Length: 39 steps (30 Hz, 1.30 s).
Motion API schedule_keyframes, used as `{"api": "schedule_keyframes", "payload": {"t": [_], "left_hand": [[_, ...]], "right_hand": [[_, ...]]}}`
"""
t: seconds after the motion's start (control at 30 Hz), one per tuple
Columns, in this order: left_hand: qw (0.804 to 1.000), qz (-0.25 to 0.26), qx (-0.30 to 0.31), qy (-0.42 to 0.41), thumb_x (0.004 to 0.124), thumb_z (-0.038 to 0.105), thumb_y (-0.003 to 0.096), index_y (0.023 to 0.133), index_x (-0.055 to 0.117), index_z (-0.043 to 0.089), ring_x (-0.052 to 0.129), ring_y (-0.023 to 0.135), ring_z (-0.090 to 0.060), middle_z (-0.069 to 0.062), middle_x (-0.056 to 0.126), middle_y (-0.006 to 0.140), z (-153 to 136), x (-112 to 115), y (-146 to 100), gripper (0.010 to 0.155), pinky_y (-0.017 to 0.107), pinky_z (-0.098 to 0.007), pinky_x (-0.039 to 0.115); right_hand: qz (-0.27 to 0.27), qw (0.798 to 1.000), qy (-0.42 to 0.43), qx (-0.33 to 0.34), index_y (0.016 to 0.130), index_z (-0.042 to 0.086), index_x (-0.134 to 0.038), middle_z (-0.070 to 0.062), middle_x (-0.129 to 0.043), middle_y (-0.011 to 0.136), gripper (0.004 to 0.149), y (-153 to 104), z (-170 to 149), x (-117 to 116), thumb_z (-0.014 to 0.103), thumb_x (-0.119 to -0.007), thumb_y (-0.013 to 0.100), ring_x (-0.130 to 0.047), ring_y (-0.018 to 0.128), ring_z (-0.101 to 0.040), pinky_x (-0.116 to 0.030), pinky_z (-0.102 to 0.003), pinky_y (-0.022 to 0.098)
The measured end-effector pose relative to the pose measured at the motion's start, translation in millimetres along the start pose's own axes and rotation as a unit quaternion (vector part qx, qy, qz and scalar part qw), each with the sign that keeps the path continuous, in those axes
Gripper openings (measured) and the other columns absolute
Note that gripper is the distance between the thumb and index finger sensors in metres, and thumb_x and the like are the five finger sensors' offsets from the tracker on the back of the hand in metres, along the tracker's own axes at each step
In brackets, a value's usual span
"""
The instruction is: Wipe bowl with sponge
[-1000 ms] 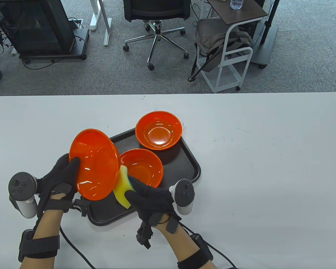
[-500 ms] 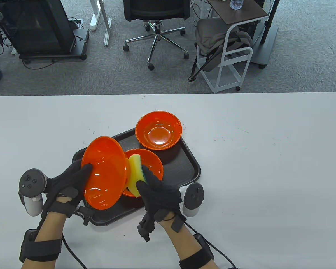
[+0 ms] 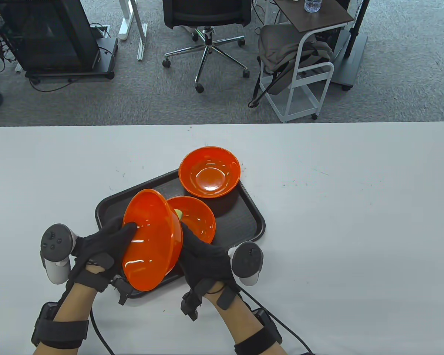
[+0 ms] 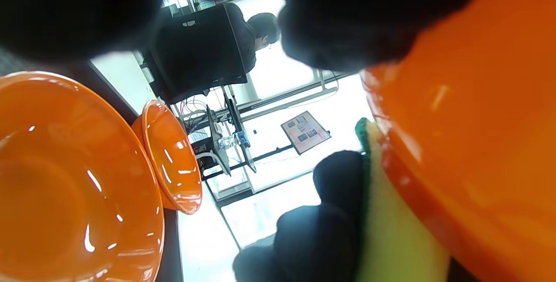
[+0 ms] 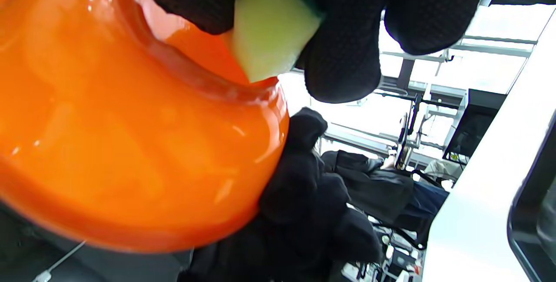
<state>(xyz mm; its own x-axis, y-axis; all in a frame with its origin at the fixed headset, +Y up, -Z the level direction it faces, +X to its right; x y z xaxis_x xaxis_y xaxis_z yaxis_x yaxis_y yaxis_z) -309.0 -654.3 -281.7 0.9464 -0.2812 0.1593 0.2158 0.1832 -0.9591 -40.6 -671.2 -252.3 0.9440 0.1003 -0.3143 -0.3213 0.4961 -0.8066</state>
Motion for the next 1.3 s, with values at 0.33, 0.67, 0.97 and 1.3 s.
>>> {"api": "schedule_keyframes", "payload": {"t": [0.33, 0.67, 0.97, 1.3], "left_hand": [[0.999, 0.036, -0.018, -0.017, 0.079, 0.052, 0.0505, 0.081, 0.083, 0.008, 0.090, -0.005, -0.006, 0.006, 0.099, 0.025, -10, -22, 2, 0.053, 0.010, -0.033, 0.092], [0.999, 0.026, -0.036, -0.021, 0.079, 0.052, 0.0507, 0.081, 0.083, 0.009, 0.090, -0.005, -0.005, 0.006, 0.099, 0.025, -16, -24, 3, 0.053, 0.010, -0.033, 0.092], [0.999, -0.018, -0.031, -0.009, 0.078, 0.052, 0.0510, 0.081, 0.082, 0.008, 0.091, -0.005, -0.005, 0.006, 0.099, 0.026, -10, -6, 2, 0.053, 0.010, -0.033, 0.093], [1.000, 0.019, 0.000, -0.012, 0.078, 0.050, 0.0517, 0.084, 0.081, 0.009, 0.091, -0.005, -0.006, 0.005, 0.099, 0.027, -5, -8, -1, 0.053, 0.011, -0.033, 0.092]], "right_hand": [[0.067, 0.998, 0.001, -0.006, 0.097, 0.007, -0.056, -0.024, -0.081, 0.091, 0.051, 2, 0, -12, 0.031, -0.075, 0.056, -0.097, 0.067, -0.037, -0.075, -0.060, 0.050], [0.029, 0.998, 0.049, 0.004, 0.098, 0.011, -0.056, -0.022, -0.082, 0.092, 0.050, 2, 3, -2, 0.032, -0.075, 0.056, -0.097, 0.068, -0.036, -0.075, -0.060, 0.051], [0.004, 0.999, 0.033, -0.002, 0.098, 0.010, -0.055, -0.023, -0.081, 0.092, 0.051, 1, 1, 5, 0.032, -0.074, 0.056, -0.097, 0.067, -0.036, -0.075, -0.060, 0.050], [0.036, 0.999, 0.010, -0.026, 0.096, 0.006, -0.055, -0.024, -0.082, 0.090, 0.051, 1, -4, -1, 0.031, -0.074, 0.056, -0.098, 0.066, -0.036, -0.076, -0.060, 0.050]]}}
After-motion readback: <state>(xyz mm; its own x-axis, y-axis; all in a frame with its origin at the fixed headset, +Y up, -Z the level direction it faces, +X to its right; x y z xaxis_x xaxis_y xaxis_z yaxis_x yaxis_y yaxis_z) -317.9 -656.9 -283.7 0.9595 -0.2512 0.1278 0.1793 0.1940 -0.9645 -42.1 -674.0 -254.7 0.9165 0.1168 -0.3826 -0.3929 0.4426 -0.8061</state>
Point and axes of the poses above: the tracker on the back of each hand, its own z axis roughly to the thumb side, its own y axis roughly from the wrist to the fingertips, x = y × z, the point moved 2 cm from there along y, roughly from the wrist to the fingertips
